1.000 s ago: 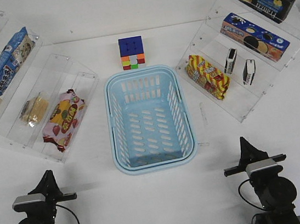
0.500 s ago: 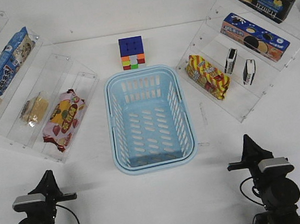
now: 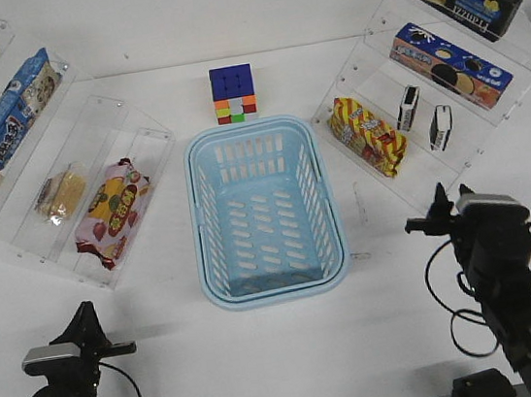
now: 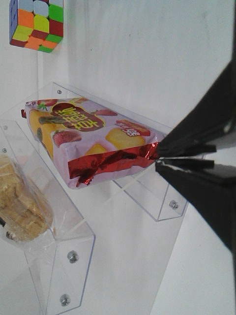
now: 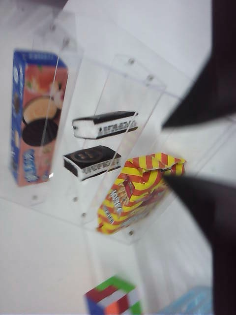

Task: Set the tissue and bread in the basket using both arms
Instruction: 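Reach the right gripper to the black-and-white pack on the shelf and grasp it, then lift the black-and-white pack with the right gripper and carry it over the basket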

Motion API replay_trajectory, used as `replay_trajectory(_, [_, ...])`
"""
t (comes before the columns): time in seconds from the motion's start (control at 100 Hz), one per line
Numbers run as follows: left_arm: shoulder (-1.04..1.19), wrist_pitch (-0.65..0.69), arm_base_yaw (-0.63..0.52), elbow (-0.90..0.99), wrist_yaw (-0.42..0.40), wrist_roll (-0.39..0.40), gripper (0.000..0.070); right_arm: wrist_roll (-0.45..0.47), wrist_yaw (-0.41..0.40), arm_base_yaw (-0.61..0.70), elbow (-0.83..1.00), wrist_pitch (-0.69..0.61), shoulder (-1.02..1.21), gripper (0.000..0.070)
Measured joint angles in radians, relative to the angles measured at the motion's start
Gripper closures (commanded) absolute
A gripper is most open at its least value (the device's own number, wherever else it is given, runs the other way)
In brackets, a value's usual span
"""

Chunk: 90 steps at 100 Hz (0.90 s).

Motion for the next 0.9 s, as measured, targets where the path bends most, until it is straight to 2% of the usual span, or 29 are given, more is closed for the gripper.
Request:
replay_trajectory(0.2, [0.0, 0.0, 0.0, 0.0, 0.0, 0.0, 0.0699, -0.093, -0.001, -0.052, 0.192, 0.011, 0.306, 0.0263])
replay_trajectory(0.39, [0.0, 0.0, 0.0, 0.0, 0.0, 0.0, 0.0699, -0.128, -0.007, -0.135, 0.351, 0.02, 0.539, 0.0263])
replay_trajectory(0.52, [0.0, 0.0, 0.0, 0.0, 0.0, 0.0, 0.0699, -0.134, -0.081, -0.185, 0.414, 0.058, 0.667, 0.0265])
replay_trajectory(0.58, [0.0, 0.0, 0.0, 0.0, 0.0, 0.0, 0.0699, -0.134, -0.088, -0.198, 0.436, 0.063, 0.718, 0.0275])
replay_trajectory(0.62, [0.0, 0.0, 0.0, 0.0, 0.0, 0.0, 0.0699, -0.134, -0.088, -0.204, 0.445, 0.067, 0.748, 0.0306])
replay_trajectory(0.65, [0.0, 0.0, 0.0, 0.0, 0.0, 0.0, 0.0699, -0.134, -0.087, -0.205, 0.451, 0.069, 0.77, 0.0359])
replay_trajectory(0.68, [0.0, 0.0, 0.0, 0.0, 0.0, 0.0, 0.0699, -0.134, -0.088, -0.205, 0.452, 0.081, 0.789, 0.0449])
replay_trajectory(0.74, [0.0, 0.0, 0.0, 0.0, 0.0, 0.0, 0.0699, -0.134, -0.093, -0.204, 0.452, 0.092, 0.82, 0.0684])
replay_trajectory(0.75, [0.0, 0.0, 0.0, 0.0, 0.0, 0.0, 0.0699, -0.134, -0.094, -0.204, 0.452, 0.092, 0.823, 0.07])
replay_trajectory(0.9, [0.0, 0.0, 0.0, 0.0, 0.0, 0.0, 0.0699, -0.136, -0.095, -0.203, 0.452, 0.097, 0.823, 0.0696])
